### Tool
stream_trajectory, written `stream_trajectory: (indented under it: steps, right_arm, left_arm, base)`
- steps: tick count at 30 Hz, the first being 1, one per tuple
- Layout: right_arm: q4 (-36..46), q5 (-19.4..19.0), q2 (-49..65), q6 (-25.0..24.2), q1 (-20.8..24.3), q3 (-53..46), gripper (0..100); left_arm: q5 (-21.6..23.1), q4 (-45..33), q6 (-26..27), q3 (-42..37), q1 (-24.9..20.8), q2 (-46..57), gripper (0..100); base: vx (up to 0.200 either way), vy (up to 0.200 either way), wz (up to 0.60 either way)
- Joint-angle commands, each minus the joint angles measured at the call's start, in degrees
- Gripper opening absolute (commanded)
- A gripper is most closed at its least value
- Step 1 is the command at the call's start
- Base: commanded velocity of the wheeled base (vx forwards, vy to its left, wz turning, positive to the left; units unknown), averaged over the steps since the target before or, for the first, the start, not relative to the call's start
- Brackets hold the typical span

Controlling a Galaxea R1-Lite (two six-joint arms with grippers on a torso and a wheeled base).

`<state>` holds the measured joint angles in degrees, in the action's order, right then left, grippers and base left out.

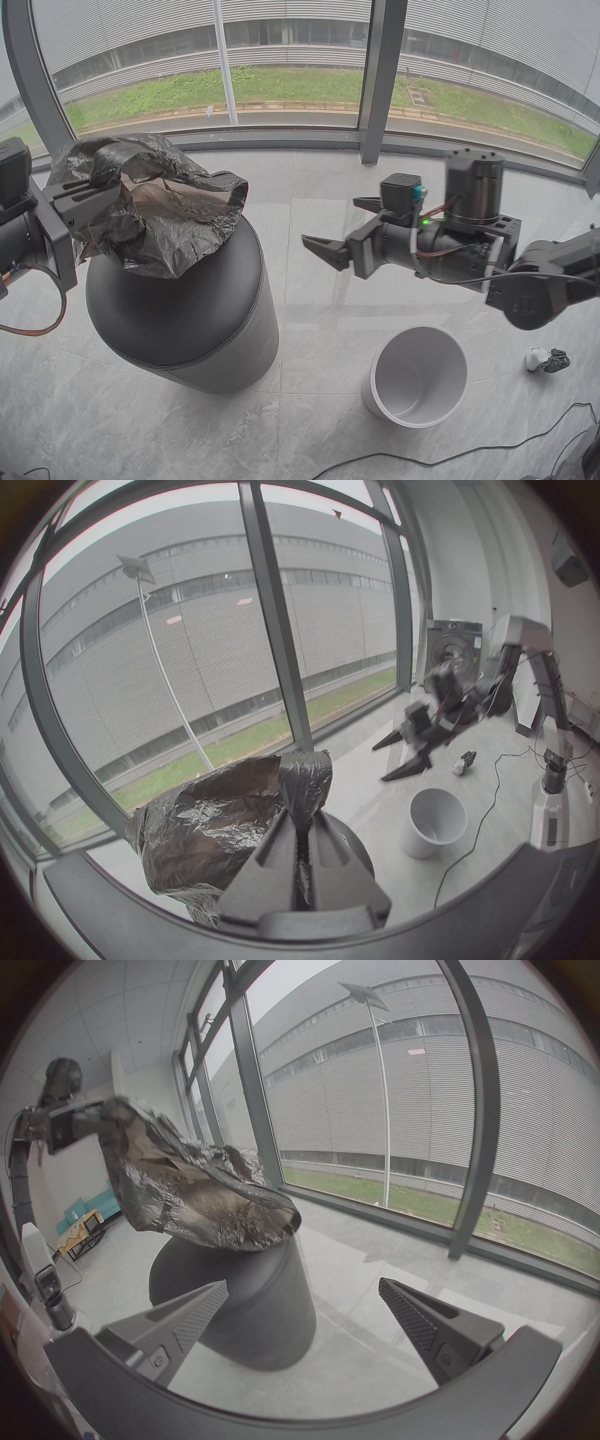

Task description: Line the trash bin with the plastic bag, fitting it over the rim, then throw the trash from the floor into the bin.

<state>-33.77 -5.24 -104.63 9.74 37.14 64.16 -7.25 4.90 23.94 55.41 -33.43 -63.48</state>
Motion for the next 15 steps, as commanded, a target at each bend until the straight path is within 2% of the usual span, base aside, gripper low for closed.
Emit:
stream_trajectory:
  steps: [1, 5, 9, 15]
  right_arm:
    - [-3.23, 0.06, -11.3, 0.28, 2.67, 5.36, 100]
    - [-4.2, 0.5, -13.84, 0.19, 2.76, 12.31, 100]
    - [-6.22, 2.87, -15.34, 0.02, 2.76, 13.18, 100]
    - [-7.72, 2.78, -16.57, 0.1, 2.85, 13.27, 100]
  left_arm:
    - [-0.92, 2.57, 1.55, -0.47, -3.75, 2.13, 0]
    - [-0.92, 2.48, 1.55, -4.34, -3.75, 3.8, 0]
    - [-0.92, 2.83, 1.46, -6.8, -3.75, 4.33, 0]
    - [-0.66, 3.01, 1.37, -6.71, -3.75, 3.8, 0]
  base:
    - [0.0, 0.0, 0.0]
    - [0.0, 0.0, 0.0]
    - [0.0, 0.0, 0.0]
    - [0.0, 0.0, 0.0]
